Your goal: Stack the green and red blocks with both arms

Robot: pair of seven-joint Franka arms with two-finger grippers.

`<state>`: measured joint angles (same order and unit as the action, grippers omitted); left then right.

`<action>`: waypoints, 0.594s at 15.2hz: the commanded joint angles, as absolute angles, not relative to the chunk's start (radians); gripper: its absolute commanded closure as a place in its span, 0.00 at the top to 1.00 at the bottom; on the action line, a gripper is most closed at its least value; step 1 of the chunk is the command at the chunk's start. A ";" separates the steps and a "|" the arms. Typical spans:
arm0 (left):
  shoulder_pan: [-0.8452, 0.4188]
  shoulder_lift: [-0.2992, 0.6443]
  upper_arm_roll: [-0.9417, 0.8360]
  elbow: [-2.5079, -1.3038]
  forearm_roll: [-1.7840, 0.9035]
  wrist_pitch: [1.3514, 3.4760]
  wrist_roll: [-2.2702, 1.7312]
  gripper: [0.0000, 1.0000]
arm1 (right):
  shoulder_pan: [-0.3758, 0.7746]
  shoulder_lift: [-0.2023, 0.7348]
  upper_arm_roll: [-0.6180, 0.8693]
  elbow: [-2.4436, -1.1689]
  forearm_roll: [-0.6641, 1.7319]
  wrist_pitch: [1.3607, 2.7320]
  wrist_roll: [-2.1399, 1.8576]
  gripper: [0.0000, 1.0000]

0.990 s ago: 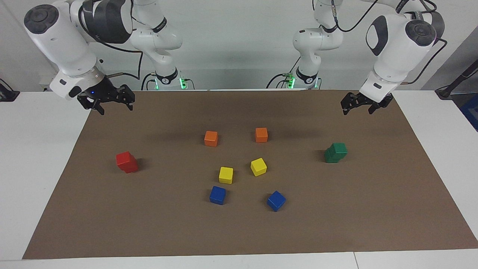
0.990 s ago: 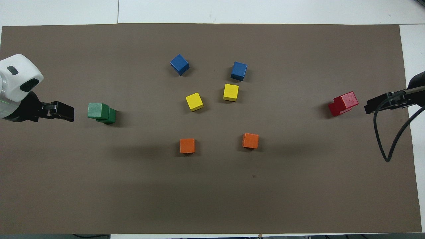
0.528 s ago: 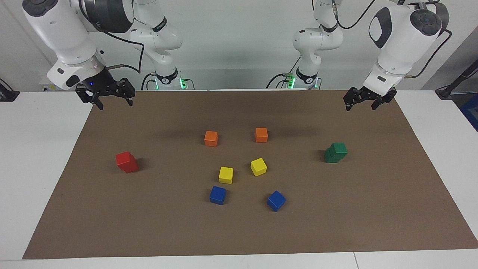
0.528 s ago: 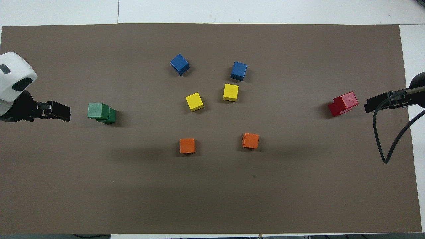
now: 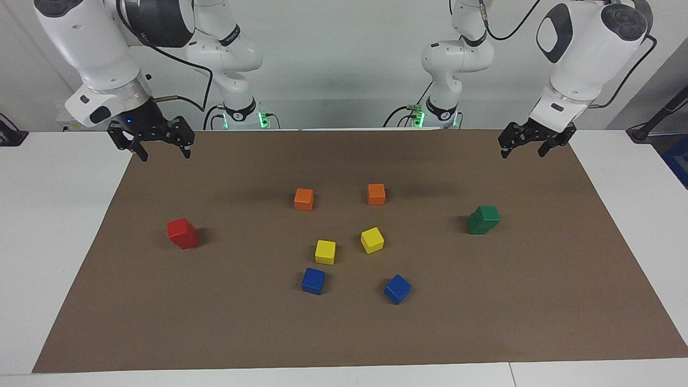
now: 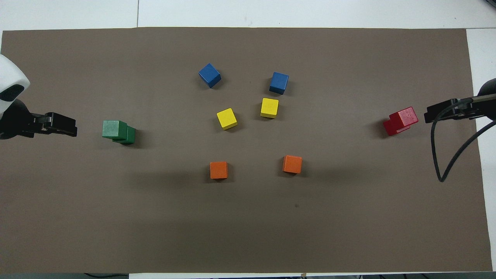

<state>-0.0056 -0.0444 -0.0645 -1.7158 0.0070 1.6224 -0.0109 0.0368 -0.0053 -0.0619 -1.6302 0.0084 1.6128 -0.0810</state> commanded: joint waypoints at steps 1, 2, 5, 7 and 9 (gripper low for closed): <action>-0.008 -0.052 -0.061 -1.704 -0.011 1.594 0.000 1.00 | 0.037 -0.009 -0.063 -1.641 0.000 1.629 -0.066 1.00; -0.008 -0.054 -0.066 -1.706 -0.011 1.604 -0.002 1.00 | 0.037 -0.009 -0.063 -1.641 0.000 1.626 -0.066 1.00; -0.008 -0.057 -0.061 -1.709 -0.011 1.595 0.000 1.00 | 0.037 -0.011 -0.063 -1.647 0.000 1.626 -0.064 1.00; -0.008 -0.066 -0.066 -1.713 -0.009 1.604 0.000 1.00 | 0.037 -0.012 -0.061 -1.649 0.000 1.628 -0.061 1.00; -0.005 -0.090 -0.071 -1.724 -0.009 1.609 0.006 1.00 | 0.037 -0.012 -0.061 -1.649 0.000 1.626 -0.063 1.00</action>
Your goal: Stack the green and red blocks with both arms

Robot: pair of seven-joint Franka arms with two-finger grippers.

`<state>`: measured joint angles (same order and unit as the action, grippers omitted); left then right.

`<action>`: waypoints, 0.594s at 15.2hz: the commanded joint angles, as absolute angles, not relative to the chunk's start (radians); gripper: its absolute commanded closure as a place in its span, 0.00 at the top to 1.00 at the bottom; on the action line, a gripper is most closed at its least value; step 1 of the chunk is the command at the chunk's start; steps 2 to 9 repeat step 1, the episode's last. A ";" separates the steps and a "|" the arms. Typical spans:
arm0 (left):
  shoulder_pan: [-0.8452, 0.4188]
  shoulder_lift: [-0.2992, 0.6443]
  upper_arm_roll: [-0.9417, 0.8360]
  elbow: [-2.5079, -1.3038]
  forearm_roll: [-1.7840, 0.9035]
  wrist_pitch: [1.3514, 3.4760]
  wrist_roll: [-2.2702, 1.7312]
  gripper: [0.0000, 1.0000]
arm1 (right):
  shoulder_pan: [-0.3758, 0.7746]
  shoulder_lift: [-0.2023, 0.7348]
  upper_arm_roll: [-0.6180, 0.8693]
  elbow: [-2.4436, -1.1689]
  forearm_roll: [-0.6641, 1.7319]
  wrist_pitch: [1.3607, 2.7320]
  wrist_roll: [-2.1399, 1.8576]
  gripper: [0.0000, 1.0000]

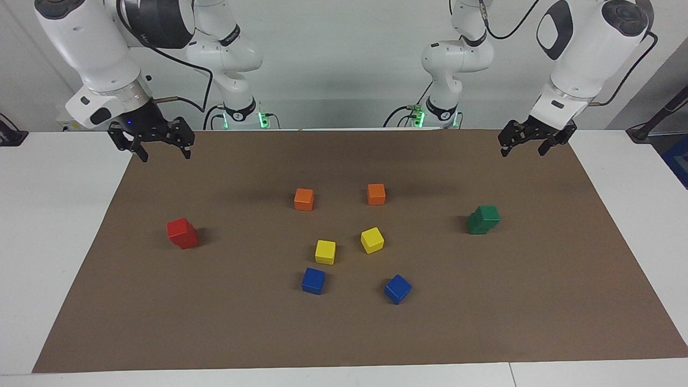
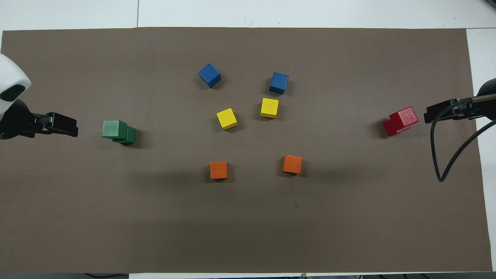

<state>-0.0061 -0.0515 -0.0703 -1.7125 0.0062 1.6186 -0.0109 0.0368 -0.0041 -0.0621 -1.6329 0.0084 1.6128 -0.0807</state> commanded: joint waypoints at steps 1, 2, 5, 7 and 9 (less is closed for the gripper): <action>0.001 -0.092 -0.071 -1.724 -0.009 1.606 0.002 1.00 | 0.037 -0.012 -0.061 -1.649 0.000 1.625 -0.063 1.00; 0.001 -0.092 -0.071 -1.724 -0.009 1.606 0.002 1.00 | 0.037 -0.012 -0.061 -1.649 0.000 1.625 -0.063 1.00; 0.001 -0.092 -0.071 -1.724 -0.009 1.606 0.002 1.00 | 0.037 -0.012 -0.061 -1.649 0.000 1.625 -0.063 1.00; 0.001 -0.092 -0.071 -1.724 -0.009 1.606 0.002 1.00 | 0.037 -0.012 -0.061 -1.649 0.000 1.625 -0.063 1.00; 0.001 -0.092 -0.071 -1.724 -0.009 1.606 0.002 1.00 | 0.037 -0.012 -0.061 -1.649 0.000 1.625 -0.063 1.00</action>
